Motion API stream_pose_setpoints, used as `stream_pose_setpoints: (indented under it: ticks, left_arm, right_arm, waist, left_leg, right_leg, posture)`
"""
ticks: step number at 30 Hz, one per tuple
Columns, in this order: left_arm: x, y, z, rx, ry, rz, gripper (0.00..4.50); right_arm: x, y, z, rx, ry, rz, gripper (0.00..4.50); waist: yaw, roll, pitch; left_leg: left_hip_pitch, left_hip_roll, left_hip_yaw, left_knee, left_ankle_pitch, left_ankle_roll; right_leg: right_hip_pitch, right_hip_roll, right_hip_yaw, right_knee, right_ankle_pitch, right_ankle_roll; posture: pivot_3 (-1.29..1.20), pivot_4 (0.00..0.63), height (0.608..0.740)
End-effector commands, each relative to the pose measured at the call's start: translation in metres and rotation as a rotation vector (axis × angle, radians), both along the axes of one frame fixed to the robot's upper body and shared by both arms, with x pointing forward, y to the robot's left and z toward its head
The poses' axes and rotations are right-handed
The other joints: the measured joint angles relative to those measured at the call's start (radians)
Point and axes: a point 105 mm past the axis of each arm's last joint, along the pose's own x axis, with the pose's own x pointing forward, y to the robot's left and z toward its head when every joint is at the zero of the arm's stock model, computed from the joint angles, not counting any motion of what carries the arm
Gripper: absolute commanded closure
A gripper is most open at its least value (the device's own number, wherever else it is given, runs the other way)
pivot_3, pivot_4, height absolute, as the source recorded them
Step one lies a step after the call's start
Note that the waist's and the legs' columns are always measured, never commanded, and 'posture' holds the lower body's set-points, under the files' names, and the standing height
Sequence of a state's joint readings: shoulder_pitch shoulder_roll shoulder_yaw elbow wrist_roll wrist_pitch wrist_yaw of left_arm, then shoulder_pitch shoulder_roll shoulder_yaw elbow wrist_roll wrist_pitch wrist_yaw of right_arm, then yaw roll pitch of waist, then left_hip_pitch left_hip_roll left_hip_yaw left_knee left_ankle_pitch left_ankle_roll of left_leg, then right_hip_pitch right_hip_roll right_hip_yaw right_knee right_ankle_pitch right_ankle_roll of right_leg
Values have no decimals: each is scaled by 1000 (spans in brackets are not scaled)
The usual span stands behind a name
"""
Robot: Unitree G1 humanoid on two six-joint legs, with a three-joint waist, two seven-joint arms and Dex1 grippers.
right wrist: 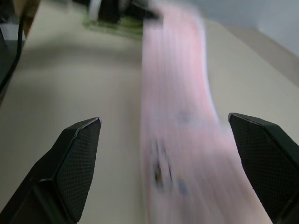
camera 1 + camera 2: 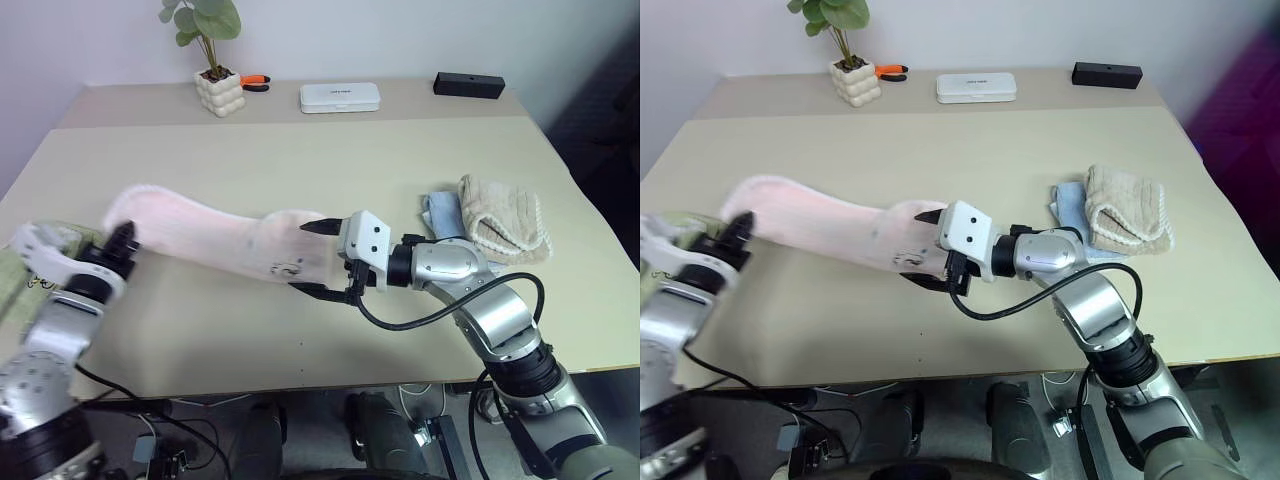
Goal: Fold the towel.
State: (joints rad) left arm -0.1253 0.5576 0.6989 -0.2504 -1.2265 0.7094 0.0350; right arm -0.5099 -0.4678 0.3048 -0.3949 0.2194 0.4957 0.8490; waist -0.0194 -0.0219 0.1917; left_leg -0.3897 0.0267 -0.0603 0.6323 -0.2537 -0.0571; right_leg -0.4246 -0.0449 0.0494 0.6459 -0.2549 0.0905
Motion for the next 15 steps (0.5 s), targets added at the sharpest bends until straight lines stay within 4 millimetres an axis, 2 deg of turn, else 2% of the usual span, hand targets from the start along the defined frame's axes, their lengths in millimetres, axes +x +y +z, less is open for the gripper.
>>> stream_pose_setpoints:
  ticks: [1, 3, 5, 8, 11, 14, 15]
  left_arm:
    - [0, -40, 24, 238, -62, -192, 4459]
    - [1, -72, 27, 328, -82, -328, 4459]
    - [-2, -105, 21, 465, -80, -466, 4459]
    - [-6, -139, -10, 666, -7, -633, 4459]
    - [-9, -153, -36, 783, 33, -736, 4459]
    - [-8, -156, -43, 814, 29, -753, 4459]
    - [-5, -158, -52, 849, 46, -774, 4459]
  right_arm:
    - [1, -1, 8, 11, -34, 0, 0]
    - [4, -1, 7, 5, -39, -12, 0]
    - [6, -1, 5, 3, -41, -24, 0]
    - [6, 0, 4, 4, -40, -29, 0]
    - [5, 1, 3, 7, -40, -35, 0]
    - [5, 1, 3, 8, -40, -36, 0]
    - [5, 0, 3, 7, -40, -40, 0]
  waist:
    - [6, 0, 0]
    - [9, 0, 0]
    - [6, -1, 0]
    - [-1, -1, 1]
    - [-13, 0, 1]
    - [-20, 0, 1]
    - [-20, 0, 1]
  left_leg:
    - [0, 0, 0, 0, 0, 0]
    - [-1, -1, 0, 0, 0, 0]
    - [-1, -1, 1, 0, 1, -1]
    - [-1, -1, 1, -1, 1, -1]
    - [0, -1, 1, -2, 1, -1]
    - [-1, 0, 0, -3, 1, -1]
    - [-1, 0, 0, -2, 1, -1]
  right_leg:
    - [0, 0, 0, 0, 0, 0]
    - [0, -2, 0, -1, 0, 0]
    - [1, -2, 0, -2, 0, 0]
    - [0, -2, 1, -2, 0, 0]
    - [-1, -1, 1, -1, 0, 0]
    - [-2, 0, 1, -1, 0, 0]
    - [-2, 0, 1, -1, 0, 0]
  posture:
    - [0, 150, 737]
    - [0, 150, 737]
    - [0, 150, 737]
    - [0, 150, 737]
    - [0, 150, 737]
    - [0, 150, 737]
    - [0, 150, 737]
